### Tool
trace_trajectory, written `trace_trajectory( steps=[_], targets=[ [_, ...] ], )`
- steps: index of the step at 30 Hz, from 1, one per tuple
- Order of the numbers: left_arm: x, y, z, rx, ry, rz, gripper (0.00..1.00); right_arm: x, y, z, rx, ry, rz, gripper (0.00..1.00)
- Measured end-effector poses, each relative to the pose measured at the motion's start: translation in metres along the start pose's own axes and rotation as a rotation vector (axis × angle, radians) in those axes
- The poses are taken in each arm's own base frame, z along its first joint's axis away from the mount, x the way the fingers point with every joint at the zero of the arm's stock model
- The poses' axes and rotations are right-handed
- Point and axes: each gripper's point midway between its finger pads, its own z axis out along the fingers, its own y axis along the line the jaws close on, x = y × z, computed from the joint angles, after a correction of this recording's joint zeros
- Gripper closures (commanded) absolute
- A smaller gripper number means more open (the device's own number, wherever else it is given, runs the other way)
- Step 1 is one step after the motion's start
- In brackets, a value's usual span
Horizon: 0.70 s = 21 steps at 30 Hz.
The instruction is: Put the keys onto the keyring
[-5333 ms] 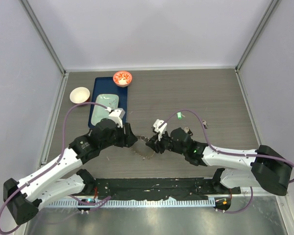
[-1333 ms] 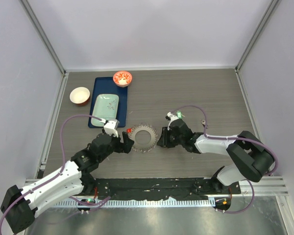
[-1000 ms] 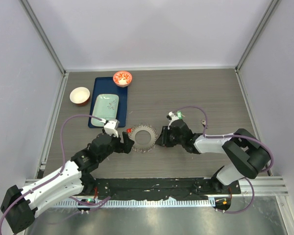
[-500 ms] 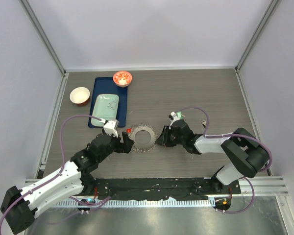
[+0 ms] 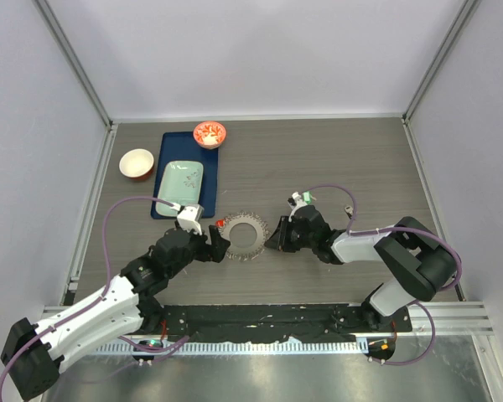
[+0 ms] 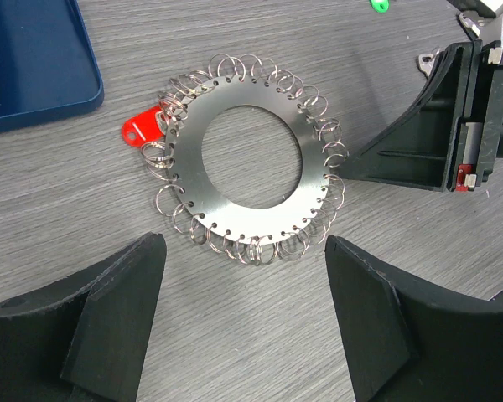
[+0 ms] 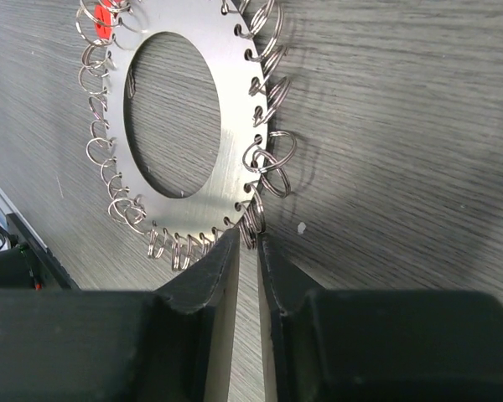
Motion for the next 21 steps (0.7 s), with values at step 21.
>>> trace_trajectory(
  steps=[21],
  targets=[
    [-0.006,-0.016,0.001,0.087,-0.022,0.014,0.19,-0.015,0.022,-0.025,0.007,0.049,-0.304,0.99]
  ],
)
